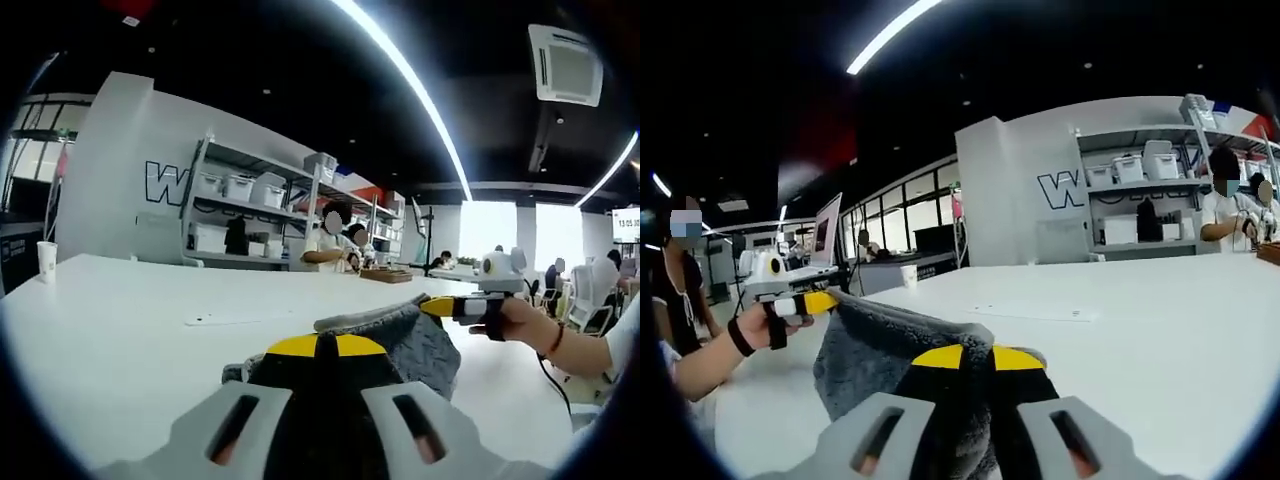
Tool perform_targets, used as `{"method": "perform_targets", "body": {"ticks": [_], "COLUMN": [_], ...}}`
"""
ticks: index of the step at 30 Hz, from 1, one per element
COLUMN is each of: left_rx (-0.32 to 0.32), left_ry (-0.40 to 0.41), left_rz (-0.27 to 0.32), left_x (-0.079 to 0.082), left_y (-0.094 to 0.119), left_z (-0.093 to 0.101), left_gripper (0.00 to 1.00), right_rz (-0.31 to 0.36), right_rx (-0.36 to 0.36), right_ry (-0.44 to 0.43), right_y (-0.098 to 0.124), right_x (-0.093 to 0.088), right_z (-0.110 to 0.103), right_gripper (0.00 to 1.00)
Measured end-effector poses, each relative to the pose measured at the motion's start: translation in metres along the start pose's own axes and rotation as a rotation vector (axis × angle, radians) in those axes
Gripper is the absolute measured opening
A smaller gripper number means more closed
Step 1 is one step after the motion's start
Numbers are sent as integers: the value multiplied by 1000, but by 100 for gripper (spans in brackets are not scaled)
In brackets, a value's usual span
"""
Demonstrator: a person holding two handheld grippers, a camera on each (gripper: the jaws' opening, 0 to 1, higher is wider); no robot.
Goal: Open the folded towel by lifting each exposed corner and separating the folded layers until the towel lies flat within the target outline without major curled edges
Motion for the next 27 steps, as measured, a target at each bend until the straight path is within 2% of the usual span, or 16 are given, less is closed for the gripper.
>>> {"method": "perform_targets", "body": {"ticks": [4, 6, 8, 12, 17, 18, 27], "left_rx": [11, -8, -10, -15, -27, -27, -44], "left_ry": [-43, -2, 11, -4, 16, 11, 3], "left_rz": [-11, 12, 12, 18, 34, 33, 46], "left_x": [-1, 2, 1, 1, 5, 5, 12], "left_y": [1, 3, 5, 8, 10, 10, 16], "left_z": [3, 4, 3, 7, 9, 10, 18], "left_gripper": [1, 1, 1, 1, 1, 1, 1], "right_rz": [0, 7, 17, 18, 42, 41, 59], "right_rx": [-11, -6, 1, 0, 16, 15, 16], "right_ry": [37, 34, 28, 47, 27, 27, 51], "right_y": [4, 7, 9, 11, 14, 11, 14], "right_x": [1, 4, 5, 6, 8, 9, 15], "right_z": [-7, -2, -4, -9, -13, -7, -6], "right_gripper": [1, 1, 1, 1, 1, 1, 1]}}
Point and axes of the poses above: the point that each gripper's makers call its tool centre point, and the gripper's own axes: y roughly backward along the fingers, z roughly to its right, x roughly out of its top, the point moved 4 cm from there along y, roughly backward along the fingers, and after that the axes turned 3 degrees about x, right-handed, at the moved point
